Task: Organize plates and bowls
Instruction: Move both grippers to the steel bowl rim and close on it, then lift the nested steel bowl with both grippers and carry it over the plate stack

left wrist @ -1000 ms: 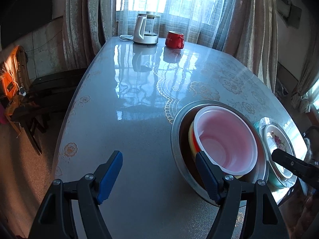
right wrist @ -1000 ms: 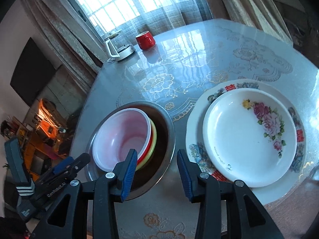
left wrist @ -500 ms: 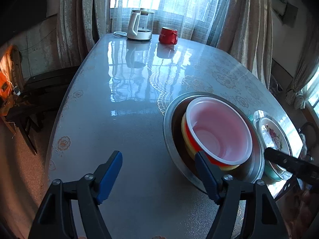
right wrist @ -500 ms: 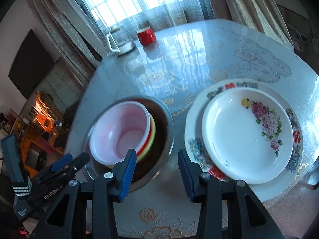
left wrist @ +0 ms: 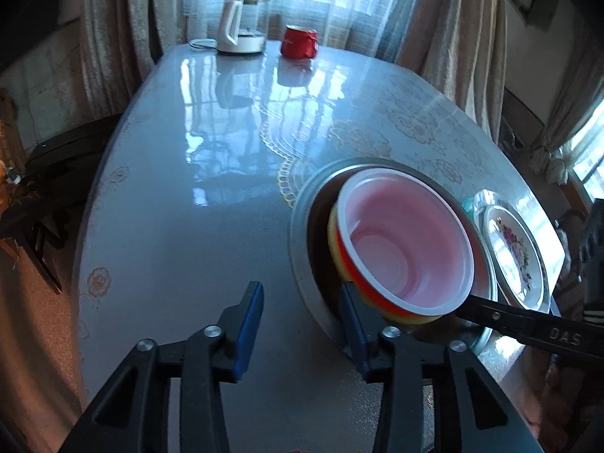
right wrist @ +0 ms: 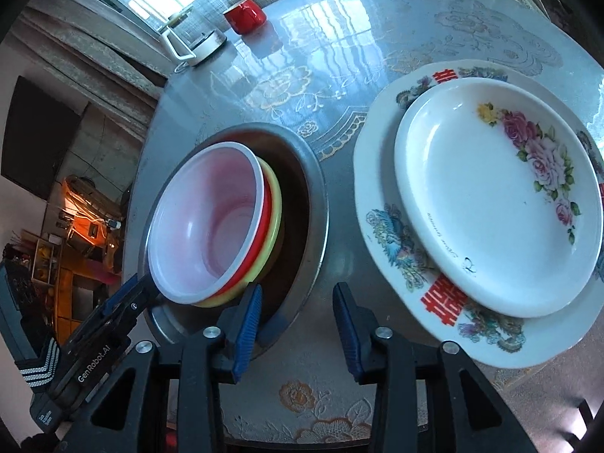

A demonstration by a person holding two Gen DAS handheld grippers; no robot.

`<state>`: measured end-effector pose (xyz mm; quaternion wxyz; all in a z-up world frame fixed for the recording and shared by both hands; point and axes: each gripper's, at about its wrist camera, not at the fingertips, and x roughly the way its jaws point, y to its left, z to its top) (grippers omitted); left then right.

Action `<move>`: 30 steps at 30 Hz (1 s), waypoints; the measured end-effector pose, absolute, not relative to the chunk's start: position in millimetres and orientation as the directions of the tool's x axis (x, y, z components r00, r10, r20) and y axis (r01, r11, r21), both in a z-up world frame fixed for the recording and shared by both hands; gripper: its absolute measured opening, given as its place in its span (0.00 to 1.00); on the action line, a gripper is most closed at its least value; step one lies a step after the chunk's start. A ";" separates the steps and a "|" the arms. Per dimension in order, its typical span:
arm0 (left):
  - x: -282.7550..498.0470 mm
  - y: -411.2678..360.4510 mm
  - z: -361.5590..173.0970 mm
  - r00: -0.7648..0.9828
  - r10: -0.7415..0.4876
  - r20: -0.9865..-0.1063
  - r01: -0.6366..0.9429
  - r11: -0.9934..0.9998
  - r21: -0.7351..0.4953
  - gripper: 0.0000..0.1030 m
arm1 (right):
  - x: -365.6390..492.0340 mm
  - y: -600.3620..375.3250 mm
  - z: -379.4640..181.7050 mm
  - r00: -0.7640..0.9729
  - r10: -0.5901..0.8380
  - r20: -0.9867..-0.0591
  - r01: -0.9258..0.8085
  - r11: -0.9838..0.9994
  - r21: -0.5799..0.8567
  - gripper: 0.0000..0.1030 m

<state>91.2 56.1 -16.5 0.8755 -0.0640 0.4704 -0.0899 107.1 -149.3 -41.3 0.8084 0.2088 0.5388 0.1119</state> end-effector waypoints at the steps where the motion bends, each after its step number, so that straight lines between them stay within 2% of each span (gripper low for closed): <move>1: 93.3 55.1 -17.0 0.527 -0.231 -0.818 0.110 0.973 -0.204 0.34 | 109.0 -149.0 -43.0 0.390 0.405 -0.827 0.051 0.887 0.458 0.37; 5: 96.5 49.3 -16.9 0.507 -0.249 -0.825 0.155 0.968 -0.197 0.24 | 110.8 -148.0 -47.9 0.395 0.390 -0.832 0.079 0.888 0.453 0.35; 8: 96.3 45.0 -15.4 0.512 -0.228 -0.829 0.173 0.972 -0.160 0.24 | 111.6 -141.5 -47.0 0.408 0.358 -0.840 0.072 0.904 0.421 0.35; 19: 98.6 47.8 -17.4 0.505 -0.242 -0.829 0.198 0.967 -0.161 0.25 | 118.7 -130.9 -52.9 0.411 0.352 -0.841 0.053 0.912 0.408 0.32; 30: 93.4 48.9 -20.8 0.529 -0.230 -0.817 0.156 0.972 -0.173 0.27 | 111.4 -126.7 -52.6 0.433 0.342 -0.834 0.037 0.917 0.396 0.38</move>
